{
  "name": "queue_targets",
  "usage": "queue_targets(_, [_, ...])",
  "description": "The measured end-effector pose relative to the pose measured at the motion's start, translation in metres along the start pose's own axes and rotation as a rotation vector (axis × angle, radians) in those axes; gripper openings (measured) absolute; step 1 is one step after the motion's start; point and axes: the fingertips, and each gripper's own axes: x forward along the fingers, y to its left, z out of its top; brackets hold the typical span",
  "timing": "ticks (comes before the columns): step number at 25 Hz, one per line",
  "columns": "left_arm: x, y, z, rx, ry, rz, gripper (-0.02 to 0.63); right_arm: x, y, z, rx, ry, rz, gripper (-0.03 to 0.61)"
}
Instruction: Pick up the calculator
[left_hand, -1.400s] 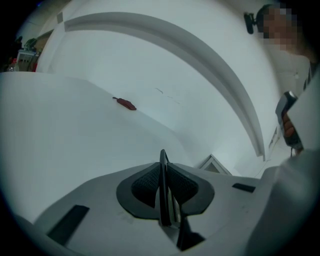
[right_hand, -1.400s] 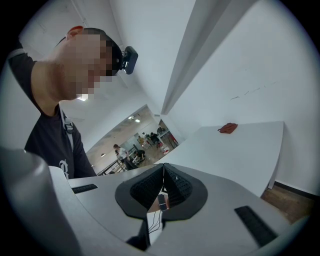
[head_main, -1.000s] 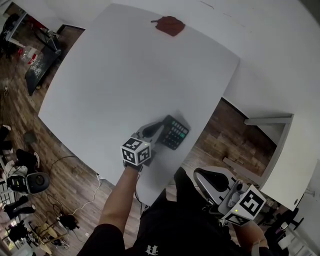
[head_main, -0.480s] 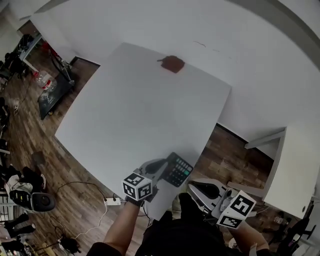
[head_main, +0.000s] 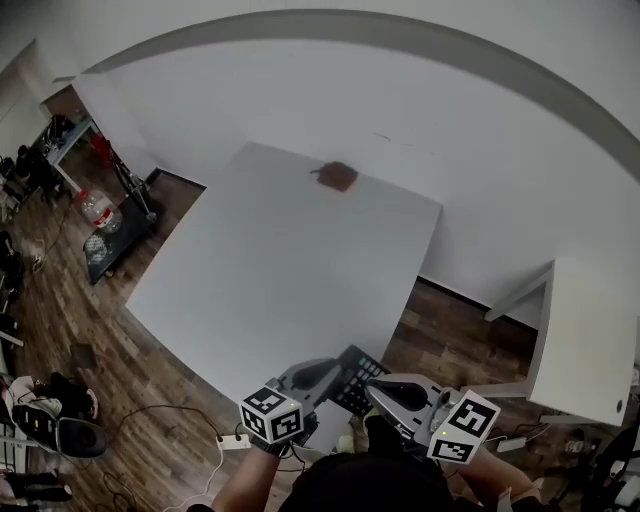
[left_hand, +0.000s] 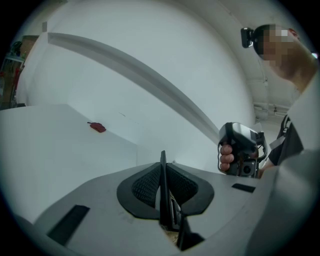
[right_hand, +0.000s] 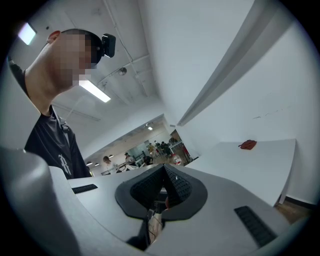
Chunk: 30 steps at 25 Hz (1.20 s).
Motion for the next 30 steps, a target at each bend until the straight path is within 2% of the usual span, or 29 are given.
queue_targets(5, [-0.019, -0.038, 0.012, 0.038, -0.009, -0.056, 0.041, -0.011, 0.022, 0.005, -0.049, -0.034, -0.012, 0.012])
queue_targets(12, [-0.037, -0.075, 0.013, 0.041, -0.012, -0.119, 0.041, -0.027, 0.05, 0.012, -0.108, -0.066, -0.019, 0.012])
queue_targets(21, [-0.044, -0.087, 0.024, 0.051, -0.026, -0.141, 0.041, -0.038, 0.055, 0.021, -0.13, -0.09, -0.064, 0.012])
queue_targets(30, [-0.053, -0.087, 0.033, 0.059, -0.042, -0.136, 0.041, -0.033, 0.058, 0.026, -0.146, -0.091, -0.062, 0.012])
